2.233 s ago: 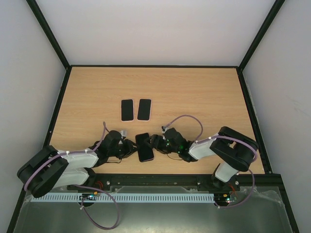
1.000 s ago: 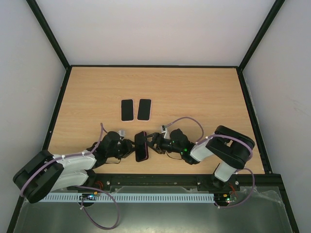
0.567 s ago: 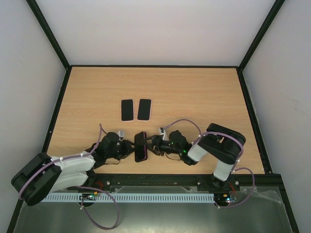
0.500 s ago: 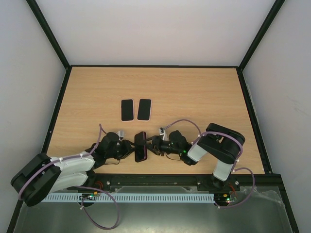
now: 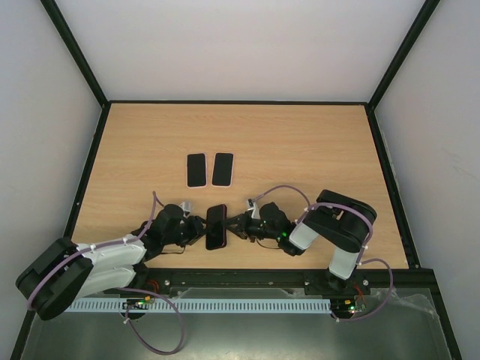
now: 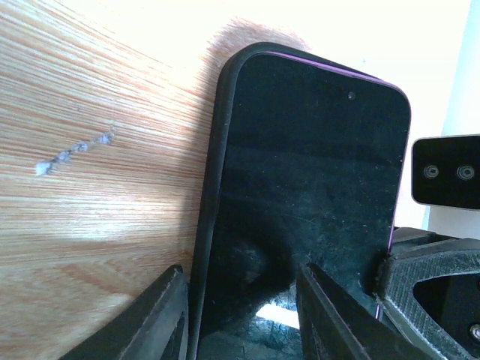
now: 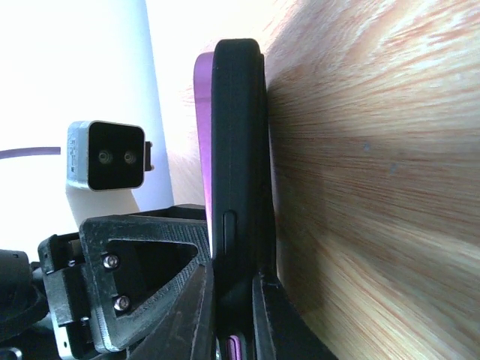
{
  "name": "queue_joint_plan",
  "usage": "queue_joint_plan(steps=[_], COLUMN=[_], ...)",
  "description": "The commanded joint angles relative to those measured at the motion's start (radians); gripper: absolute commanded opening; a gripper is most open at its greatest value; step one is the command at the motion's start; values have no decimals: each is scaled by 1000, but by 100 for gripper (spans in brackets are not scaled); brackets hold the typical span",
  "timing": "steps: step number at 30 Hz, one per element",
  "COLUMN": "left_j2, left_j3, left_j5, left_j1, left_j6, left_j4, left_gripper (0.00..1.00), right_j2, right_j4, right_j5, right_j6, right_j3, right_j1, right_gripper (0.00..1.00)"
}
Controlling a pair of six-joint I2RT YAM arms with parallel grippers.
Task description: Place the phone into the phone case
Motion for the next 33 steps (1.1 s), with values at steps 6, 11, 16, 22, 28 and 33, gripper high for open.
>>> queue_joint_plan(steps=[6,11,16,22,28,33], left_j2=[21,2,-121,-301,-368,-368], left_j3=[1,4,36,65,75,57], left_j5=[19,30,46,131,270,314], left_j1=[-9,-8,32,84,83,83], left_j6=[9,3,36,55,34,15], left_j4=[-31,-48,-152,-149,8,112], left_gripper=[40,40,57,81,72,48], right_j2=[-61,-113,-270,-540,-636,-613], right_j4=[-128,-264,-352,-369,-268,-160], right_j5=[21,90,137,155,105,40], right_j6=[-97,-202,-303,-335,-266,-223], right_j3=[46,64,40,-5,-40,-55], right_j1=[10,9,7,7,6,7], right_gripper=[13,2,2,2,2,2])
